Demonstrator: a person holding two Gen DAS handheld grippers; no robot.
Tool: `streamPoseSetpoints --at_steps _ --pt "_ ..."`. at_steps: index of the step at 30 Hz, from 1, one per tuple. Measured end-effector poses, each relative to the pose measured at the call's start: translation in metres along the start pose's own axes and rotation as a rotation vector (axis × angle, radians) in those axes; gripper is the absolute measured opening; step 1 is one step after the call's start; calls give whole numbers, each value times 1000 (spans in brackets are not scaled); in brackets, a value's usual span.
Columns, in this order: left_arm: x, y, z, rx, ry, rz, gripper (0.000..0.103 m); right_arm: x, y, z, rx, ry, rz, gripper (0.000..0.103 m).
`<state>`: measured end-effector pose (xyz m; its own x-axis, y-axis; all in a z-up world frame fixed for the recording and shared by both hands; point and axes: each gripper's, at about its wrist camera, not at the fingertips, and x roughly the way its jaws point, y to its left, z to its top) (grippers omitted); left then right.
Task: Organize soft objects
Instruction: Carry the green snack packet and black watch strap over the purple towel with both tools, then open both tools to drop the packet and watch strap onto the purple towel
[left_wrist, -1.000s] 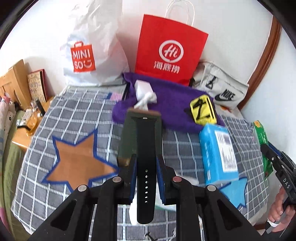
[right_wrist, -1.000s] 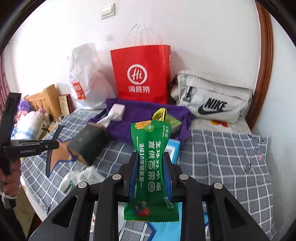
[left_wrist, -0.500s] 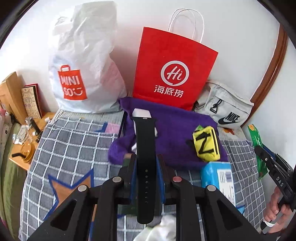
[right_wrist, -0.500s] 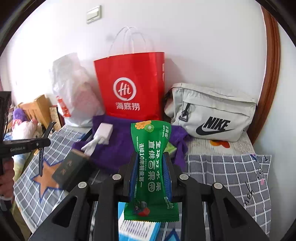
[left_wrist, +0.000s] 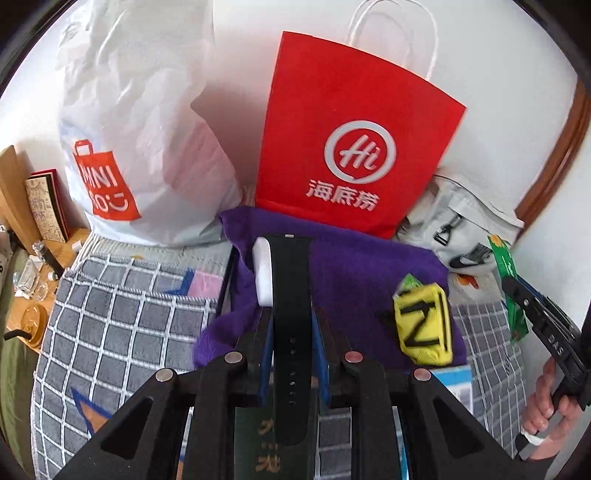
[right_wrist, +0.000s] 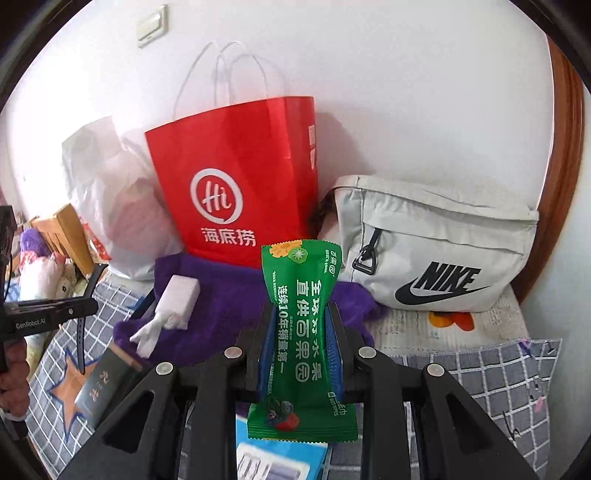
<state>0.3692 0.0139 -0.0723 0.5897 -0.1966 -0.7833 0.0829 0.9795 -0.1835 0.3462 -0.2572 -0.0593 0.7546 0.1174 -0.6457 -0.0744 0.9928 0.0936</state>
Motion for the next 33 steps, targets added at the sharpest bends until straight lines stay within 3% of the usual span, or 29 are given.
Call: streamPoseSetpoints --at_steps 12,23,33 --pt "56 -11 23 -17 28 -51 19 66 -30 -3 66 106 19 26" --pt "98 -16 20 -31 101 -65 19 96 -38 -15 61 174 24 26" --pt "112 -18 16 -36 128 -78 19 111 -34 -23 68 200 45 26"
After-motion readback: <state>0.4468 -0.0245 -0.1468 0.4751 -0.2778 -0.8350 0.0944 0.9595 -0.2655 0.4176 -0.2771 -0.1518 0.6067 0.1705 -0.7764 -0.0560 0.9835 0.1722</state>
